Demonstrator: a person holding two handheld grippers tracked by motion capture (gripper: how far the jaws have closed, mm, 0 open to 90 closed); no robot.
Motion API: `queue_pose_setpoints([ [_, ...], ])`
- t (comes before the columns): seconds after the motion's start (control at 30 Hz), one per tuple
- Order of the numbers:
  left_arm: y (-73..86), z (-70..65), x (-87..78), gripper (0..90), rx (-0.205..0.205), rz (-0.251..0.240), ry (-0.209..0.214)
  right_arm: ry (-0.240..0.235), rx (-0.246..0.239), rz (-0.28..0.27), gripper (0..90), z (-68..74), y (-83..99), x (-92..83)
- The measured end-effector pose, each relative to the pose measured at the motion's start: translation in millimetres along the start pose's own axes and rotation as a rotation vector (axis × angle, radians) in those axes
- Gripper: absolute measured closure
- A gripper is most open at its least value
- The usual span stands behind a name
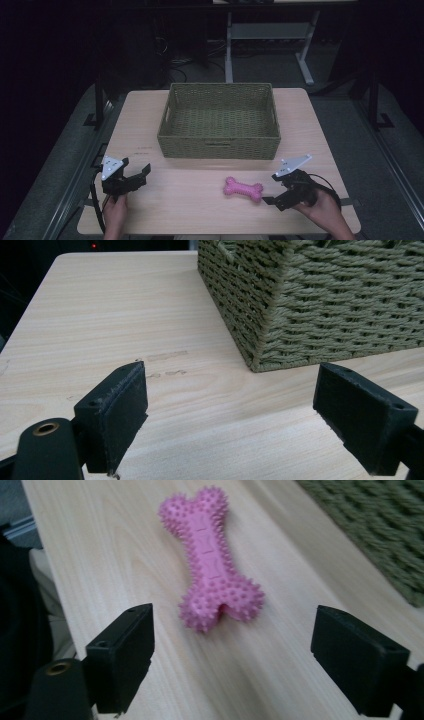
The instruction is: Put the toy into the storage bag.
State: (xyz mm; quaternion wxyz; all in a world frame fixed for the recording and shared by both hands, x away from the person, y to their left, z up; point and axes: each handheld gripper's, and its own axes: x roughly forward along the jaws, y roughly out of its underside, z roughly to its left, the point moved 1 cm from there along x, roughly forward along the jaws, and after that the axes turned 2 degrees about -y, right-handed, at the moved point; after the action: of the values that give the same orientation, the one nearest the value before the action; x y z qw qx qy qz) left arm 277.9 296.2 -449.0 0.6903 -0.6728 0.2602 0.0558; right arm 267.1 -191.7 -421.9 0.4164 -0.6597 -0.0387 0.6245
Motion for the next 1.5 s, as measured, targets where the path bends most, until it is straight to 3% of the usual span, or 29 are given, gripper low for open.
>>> queue_pose_setpoints([
  [0.3,-0.3,-0.2,1.8,13.7,0.006,0.007,-0.004,-0.018,-0.066,0.048,15.9,3.8,-20.4,13.2],
  [1.0,-0.5,-2.7,2.6,13.6,0.004,0.004,0.002,-0.067,-0.14,0.126,16.5,10.9,-53.1,46.0],
  [1.13,0.0,-3.0,2.9,13.7,0.004,0.009,0.004,-0.091,-0.148,0.155,22.3,9.3,-56.2,53.5],
  [1.27,0.3,-1.5,3.7,13.7,0.001,0.014,0.005,-0.09,-0.163,0.186,23.5,8.2,-60.0,61.0],
  [1.5,0.4,0.8,2.6,13.7,-0.012,0.012,0.002,-0.09,-0.184,0.226,33.8,4.7,-62.1,70.5],
])
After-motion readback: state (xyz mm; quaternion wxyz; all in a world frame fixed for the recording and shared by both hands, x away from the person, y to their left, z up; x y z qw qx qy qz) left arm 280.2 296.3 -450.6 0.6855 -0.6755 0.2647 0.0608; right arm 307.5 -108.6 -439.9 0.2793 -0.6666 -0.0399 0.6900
